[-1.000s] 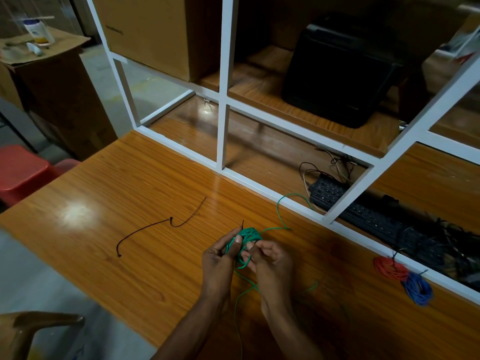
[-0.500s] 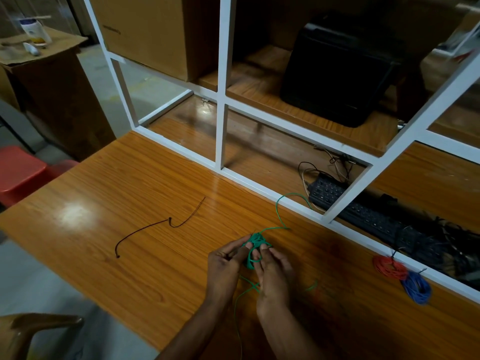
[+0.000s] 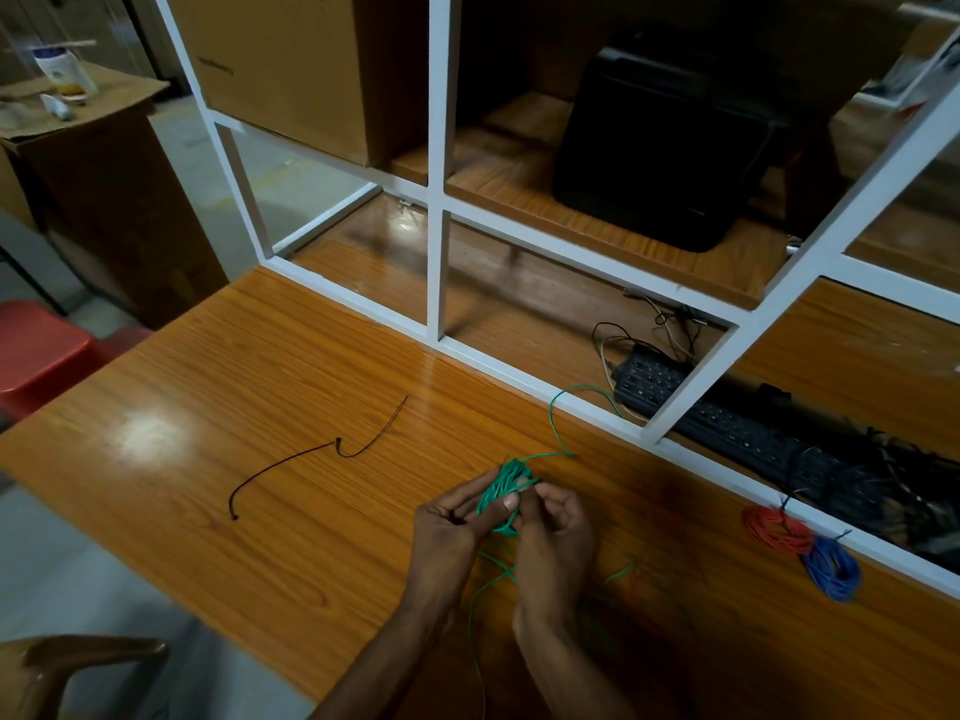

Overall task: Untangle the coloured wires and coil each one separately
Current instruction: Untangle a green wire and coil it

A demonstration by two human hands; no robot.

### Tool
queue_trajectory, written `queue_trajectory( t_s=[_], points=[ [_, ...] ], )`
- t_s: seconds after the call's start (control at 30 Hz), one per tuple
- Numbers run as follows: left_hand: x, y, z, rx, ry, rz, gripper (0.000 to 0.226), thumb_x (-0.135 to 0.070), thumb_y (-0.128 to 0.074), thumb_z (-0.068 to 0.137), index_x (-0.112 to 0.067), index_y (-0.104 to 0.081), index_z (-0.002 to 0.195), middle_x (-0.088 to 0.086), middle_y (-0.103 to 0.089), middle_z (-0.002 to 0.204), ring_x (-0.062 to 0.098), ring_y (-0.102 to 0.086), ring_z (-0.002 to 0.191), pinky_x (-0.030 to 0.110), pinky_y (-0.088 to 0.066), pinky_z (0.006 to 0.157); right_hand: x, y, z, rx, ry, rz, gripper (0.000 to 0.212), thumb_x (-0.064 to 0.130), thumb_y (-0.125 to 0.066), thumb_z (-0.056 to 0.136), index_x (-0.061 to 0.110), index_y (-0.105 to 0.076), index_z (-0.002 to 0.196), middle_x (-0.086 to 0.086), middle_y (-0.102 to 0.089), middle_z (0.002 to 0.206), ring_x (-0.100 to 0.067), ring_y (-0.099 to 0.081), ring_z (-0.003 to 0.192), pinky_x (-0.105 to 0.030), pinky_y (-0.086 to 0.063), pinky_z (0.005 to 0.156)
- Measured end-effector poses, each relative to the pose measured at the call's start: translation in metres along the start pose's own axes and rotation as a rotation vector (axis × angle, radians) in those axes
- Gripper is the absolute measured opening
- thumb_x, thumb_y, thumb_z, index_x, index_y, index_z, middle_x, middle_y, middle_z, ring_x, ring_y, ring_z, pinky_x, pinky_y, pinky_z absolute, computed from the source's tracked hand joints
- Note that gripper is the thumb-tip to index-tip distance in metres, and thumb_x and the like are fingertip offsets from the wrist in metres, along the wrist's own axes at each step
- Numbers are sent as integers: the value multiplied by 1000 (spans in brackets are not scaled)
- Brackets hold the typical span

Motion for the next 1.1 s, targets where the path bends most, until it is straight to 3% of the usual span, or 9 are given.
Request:
queue_trajectory(
  t_s=[0.2, 0.3, 0.37, 0.43, 0.53, 0.63, 0.87, 1.1],
  points=[
    [8, 14, 9, -78, 49, -150, 38, -8, -78, 79, -4, -77, 116, 19, -80, 107, 21, -77, 93, 26, -62, 79, 11, -4, -4, 191, -120, 160, 8, 7, -73, 93, 4, -68, 98, -11, -77, 95, -20, -78, 85, -26, -60, 70],
    [6, 21, 14, -133, 34, -154, 41, -10, -79, 76, 0, -76, 115, 20, -80, 105, 23, -77, 90, 26, -62, 77, 7, -2, -4, 347, -187, 78, 10, 15, -74, 94, 9, -70, 101, -4, -78, 97, -20, -78, 86, -29, -61, 66],
    [3, 24, 14, -157, -3, -136, 39, -9, -79, 75, -1, -76, 113, 19, -80, 103, 21, -77, 89, 25, -63, 78, 7, 1, -2, 376, -58, -117, 5, 22, -77, 92, 19, -74, 94, 2, -77, 93, -12, -76, 82, -34, -61, 68],
    [-2, 25, 13, -158, -65, -47, 30, -6, -79, 80, -7, -79, 110, 15, -81, 105, 18, -78, 93, 25, -62, 83, 11, 3, 0, 368, 233, -333, 7, 22, -78, 91, 26, -73, 86, 7, -71, 92, -5, -69, 87, -32, -57, 74],
    [-7, 23, 11, -126, -153, 102, 23, 0, -77, 88, -12, -81, 108, 5, -82, 107, 14, -77, 102, 21, -60, 83, 21, 3, 2, 396, 534, -435, 8, 19, -72, 93, 25, -67, 91, 16, -60, 108, -9, -63, 102, -33, -56, 79],
    [-9, 24, 12, -114, -139, 72, 23, 2, -75, 89, -9, -80, 108, 6, -81, 108, 17, -77, 103, 22, -60, 82, 27, 5, 7, 449, 653, -484, 3, 23, -66, 96, 26, -65, 97, 16, -55, 130, -14, -58, 120, -36, -55, 89],
    [-13, 20, 8, -80, -159, 117, 20, 0, -78, 87, -6, -80, 107, 9, -82, 103, 18, -77, 98, 23, -60, 82, 34, 3, 12, 362, 405, -332, 10, 23, -72, 96, 27, -78, 103, 14, -77, 95, -7, -74, 88, -45, -61, 76],
    [-15, 22, 10, -61, -138, 123, 26, -2, -78, 88, -6, -79, 113, 9, -81, 108, 24, -76, 105, 28, -61, 88, 42, -9, 16, 419, 250, -295, 19, 17, -71, 96, 20, -79, 113, 13, -78, 103, 2, -72, 98, -28, -60, 87]
  ],
)
Point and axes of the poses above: each hand's wrist, its own z-axis towards the middle knuckle, its own y-axis out of the back of the hand, x = y × z, the point moved 3 cm from there along z, towards the middle knuckle
